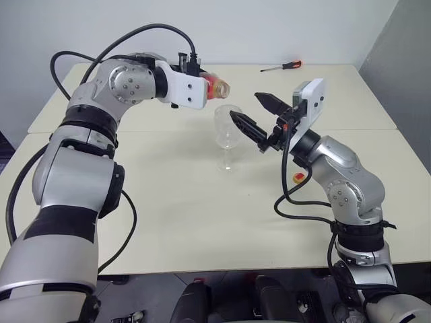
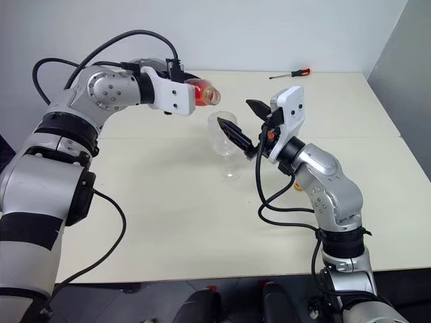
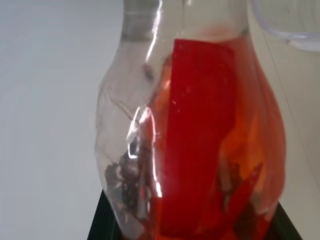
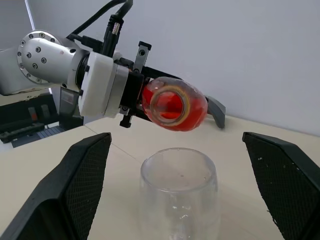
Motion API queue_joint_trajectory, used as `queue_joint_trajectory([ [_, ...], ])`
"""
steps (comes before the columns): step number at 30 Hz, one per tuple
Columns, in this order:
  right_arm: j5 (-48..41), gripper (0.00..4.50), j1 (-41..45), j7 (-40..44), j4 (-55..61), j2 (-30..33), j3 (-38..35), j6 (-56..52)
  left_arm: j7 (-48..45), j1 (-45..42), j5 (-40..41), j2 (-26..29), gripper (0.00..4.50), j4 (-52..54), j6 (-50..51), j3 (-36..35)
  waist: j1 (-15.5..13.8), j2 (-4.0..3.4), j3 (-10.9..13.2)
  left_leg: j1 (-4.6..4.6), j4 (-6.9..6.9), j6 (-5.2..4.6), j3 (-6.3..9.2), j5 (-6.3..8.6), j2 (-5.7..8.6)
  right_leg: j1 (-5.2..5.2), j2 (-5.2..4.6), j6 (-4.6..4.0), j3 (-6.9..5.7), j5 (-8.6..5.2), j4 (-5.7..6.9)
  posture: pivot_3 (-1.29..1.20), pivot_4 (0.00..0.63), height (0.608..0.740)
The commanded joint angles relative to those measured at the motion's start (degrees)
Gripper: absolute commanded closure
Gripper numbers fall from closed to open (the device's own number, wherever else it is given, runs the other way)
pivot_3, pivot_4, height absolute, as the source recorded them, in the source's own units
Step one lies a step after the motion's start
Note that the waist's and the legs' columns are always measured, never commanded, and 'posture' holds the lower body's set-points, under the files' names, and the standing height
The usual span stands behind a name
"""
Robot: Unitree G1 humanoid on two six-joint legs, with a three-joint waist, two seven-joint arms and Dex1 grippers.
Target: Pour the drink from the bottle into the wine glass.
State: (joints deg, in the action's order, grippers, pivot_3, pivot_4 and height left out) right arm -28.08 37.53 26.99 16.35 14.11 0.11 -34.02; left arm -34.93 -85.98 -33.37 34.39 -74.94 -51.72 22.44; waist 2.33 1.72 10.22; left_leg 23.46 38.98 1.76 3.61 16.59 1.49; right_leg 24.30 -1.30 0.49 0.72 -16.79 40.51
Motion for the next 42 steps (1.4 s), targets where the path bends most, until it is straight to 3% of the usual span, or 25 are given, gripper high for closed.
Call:
queue_joint_trajectory([
  [1, 0.4, 0.0, 1.3, 0.0, 0.3, -0.1, -0.5, 2.2, 5.3, -4.0, -2.8, 1.0, 3.31, 0.5, -1.1, 1.7, 0.0, 0.0, 0.0, 0.0, 0.0, 0.0, 0.0, 0.0, 0.0, 0.0, 0.0, 0.0, 0.0, 0.0, 0.0, 0.0, 0.15, 0.74],
  [14, 0.6, 0.0, 0.4, 0.6, -0.1, 0.5, -0.4, 3.7, 13.7, -6.7, -8.9, 1.3, 3.31, -0.6, -2.0, 6.5, 0.0, 0.0, 0.0, 0.0, 0.0, 0.0, -0.14, 0.0, 0.01, 0.1, 0.0, 0.01, 0.07, 0.0, 0.14, 0.0, 0.15, 0.74],
  [42, 0.3, 0.0, -0.2, 0.5, 1.4, 1.5, 0.0, 2.6, 16.2, -7.5, -10.0, 1.7, 3.31, -1.3, -1.7, 7.7, 0.0, 0.0, 0.0, 0.0, 0.02, 0.0, -0.18, 0.0, 0.0, 0.14, -0.01, 0.01, 0.09, -0.01, 0.25, 0.0, 0.15, 0.74],
])
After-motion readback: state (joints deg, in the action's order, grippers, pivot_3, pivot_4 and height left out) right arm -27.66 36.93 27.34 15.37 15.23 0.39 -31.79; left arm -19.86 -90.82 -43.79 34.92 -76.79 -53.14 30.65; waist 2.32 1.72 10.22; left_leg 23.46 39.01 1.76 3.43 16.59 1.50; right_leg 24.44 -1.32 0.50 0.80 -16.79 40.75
